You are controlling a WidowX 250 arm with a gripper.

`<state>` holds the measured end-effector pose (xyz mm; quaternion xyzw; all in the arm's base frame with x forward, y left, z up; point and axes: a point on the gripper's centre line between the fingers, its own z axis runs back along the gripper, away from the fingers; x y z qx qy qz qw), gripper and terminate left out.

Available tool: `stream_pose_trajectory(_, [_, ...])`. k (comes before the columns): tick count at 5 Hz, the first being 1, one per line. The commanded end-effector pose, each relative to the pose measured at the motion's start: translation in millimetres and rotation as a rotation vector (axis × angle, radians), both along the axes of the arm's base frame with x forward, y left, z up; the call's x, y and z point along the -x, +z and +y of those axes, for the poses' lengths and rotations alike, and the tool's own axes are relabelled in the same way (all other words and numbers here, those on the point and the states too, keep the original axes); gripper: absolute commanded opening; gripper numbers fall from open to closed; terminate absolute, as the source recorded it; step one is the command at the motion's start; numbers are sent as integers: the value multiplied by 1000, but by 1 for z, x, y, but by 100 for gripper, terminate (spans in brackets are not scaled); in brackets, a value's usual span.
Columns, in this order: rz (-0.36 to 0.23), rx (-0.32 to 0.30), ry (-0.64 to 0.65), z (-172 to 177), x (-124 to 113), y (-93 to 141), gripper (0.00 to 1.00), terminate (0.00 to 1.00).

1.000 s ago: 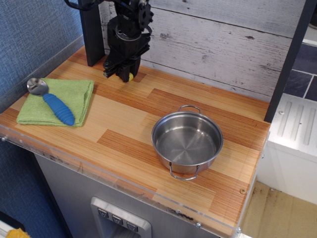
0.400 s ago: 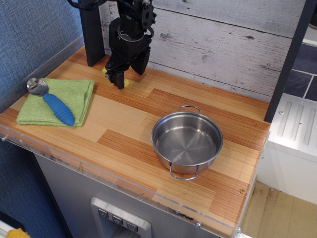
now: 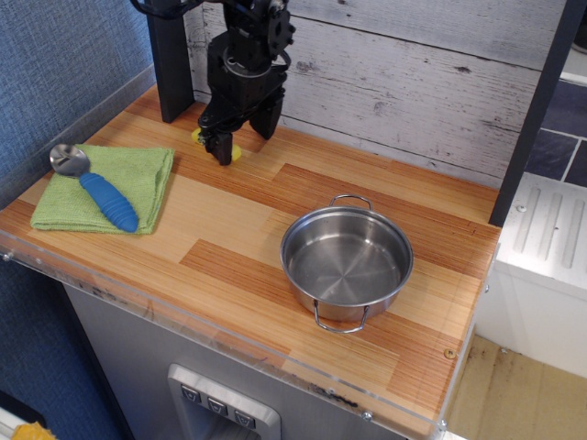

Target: Pick up the yellow stick and place it behind the green cloth

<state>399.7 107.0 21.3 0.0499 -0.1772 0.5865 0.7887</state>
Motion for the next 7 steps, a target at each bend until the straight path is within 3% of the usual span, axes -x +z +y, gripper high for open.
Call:
stream_pose_trajectory(1, [-121,-31,-33,-4,4,59,100,0])
stream_pose_trajectory(3, [-181,-66,-42,-6,25,107,100,0])
stream_pose_trajectory(6, [-181,-66,-42,-6,25,107,100,0])
stream_pose_trajectory(7, [-181,-66,-42,-6,25,107,100,100])
